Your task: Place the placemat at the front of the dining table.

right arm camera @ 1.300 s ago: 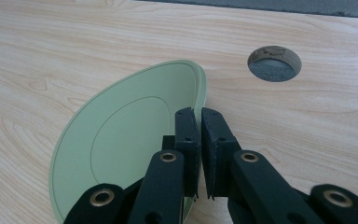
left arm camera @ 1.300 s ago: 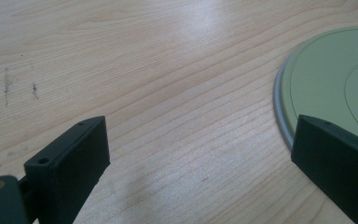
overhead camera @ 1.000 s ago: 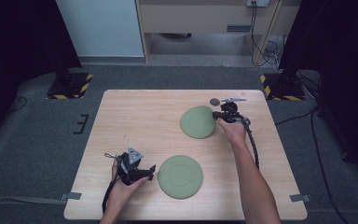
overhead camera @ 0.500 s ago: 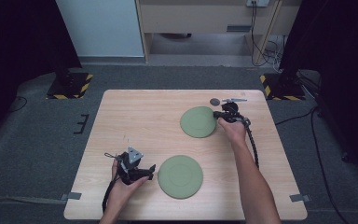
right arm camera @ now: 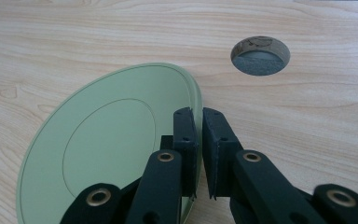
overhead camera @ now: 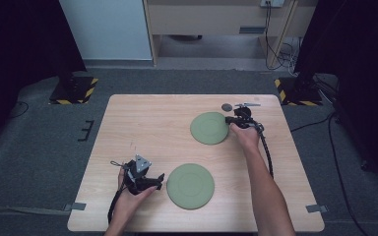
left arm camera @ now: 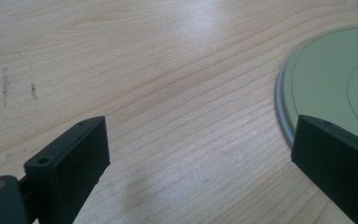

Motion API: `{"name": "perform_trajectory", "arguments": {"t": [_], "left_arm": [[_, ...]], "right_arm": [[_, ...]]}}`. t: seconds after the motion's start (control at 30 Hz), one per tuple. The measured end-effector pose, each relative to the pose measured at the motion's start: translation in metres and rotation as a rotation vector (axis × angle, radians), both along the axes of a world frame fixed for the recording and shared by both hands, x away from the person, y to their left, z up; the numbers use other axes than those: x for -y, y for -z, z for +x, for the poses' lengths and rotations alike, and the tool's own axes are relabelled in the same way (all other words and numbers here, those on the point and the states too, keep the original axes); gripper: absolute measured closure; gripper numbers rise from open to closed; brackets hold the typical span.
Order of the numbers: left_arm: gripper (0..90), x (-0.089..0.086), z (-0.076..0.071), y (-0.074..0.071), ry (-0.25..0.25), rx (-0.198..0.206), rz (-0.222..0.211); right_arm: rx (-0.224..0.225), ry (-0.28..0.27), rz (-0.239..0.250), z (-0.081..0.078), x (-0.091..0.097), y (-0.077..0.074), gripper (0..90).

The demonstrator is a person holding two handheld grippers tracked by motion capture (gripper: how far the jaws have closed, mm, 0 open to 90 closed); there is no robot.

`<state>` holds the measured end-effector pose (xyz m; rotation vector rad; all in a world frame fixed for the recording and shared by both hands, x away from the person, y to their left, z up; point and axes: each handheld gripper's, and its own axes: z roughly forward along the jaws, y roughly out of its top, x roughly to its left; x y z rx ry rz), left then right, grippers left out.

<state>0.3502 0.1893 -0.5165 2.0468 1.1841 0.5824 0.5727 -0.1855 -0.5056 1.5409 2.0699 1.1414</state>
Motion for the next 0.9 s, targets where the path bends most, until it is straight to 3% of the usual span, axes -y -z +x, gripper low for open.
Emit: {"name": "perform_trajectory", "arguments": {"t": [0.5,0.9], "left_arm": [[3.3,-0.001,-0.001,0.000,-0.001,0.000,0.000],[3.3,0.000,-0.002,0.000,0.001,-0.001,0.000]], "right_arm": [[0.000,0.010,0.010,0.002,0.005,0.004,86.9],[0.029,0.028,0.024,-0.002,0.008,-0.006,77.3]]}}
